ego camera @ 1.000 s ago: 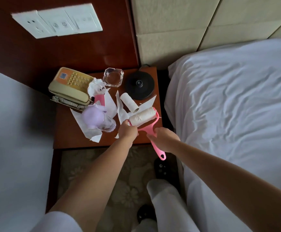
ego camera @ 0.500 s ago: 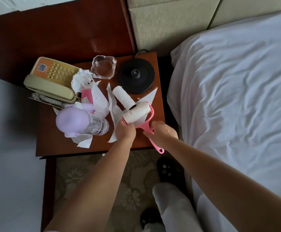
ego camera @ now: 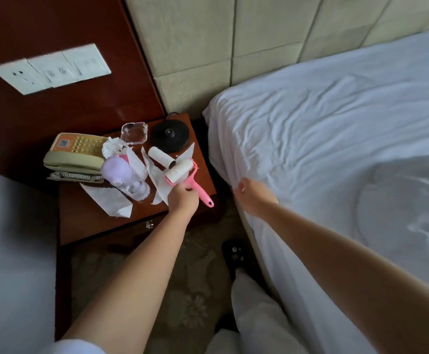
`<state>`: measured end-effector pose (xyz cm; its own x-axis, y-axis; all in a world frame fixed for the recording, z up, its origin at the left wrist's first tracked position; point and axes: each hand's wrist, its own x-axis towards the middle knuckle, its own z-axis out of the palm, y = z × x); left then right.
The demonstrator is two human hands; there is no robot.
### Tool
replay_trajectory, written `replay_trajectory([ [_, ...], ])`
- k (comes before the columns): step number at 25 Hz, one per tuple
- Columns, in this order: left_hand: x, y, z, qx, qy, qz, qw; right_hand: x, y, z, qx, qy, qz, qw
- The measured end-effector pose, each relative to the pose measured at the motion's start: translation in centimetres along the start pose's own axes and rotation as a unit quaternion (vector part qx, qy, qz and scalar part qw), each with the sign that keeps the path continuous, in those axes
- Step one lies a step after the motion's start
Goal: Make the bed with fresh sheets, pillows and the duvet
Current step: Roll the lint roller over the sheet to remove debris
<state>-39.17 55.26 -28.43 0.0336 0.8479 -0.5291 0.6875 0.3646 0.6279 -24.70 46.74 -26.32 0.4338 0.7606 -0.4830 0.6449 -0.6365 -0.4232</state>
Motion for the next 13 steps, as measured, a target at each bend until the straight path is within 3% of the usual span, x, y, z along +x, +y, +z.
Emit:
replay_trajectory([
  [7, -16.6, -1.2, 1.1, 0.029, -0.088, 0.055, 0.994, -17.9, 7.4, -2.6, 0.054, 0.050, 0.064, 0.995],
  [13, -28.8, -1.5, 6.6, 0.068, -0.129, 0.122, 0.982, -29.3, 15.9, -3.5, 0.072, 0.084, 0.077, 0.991],
])
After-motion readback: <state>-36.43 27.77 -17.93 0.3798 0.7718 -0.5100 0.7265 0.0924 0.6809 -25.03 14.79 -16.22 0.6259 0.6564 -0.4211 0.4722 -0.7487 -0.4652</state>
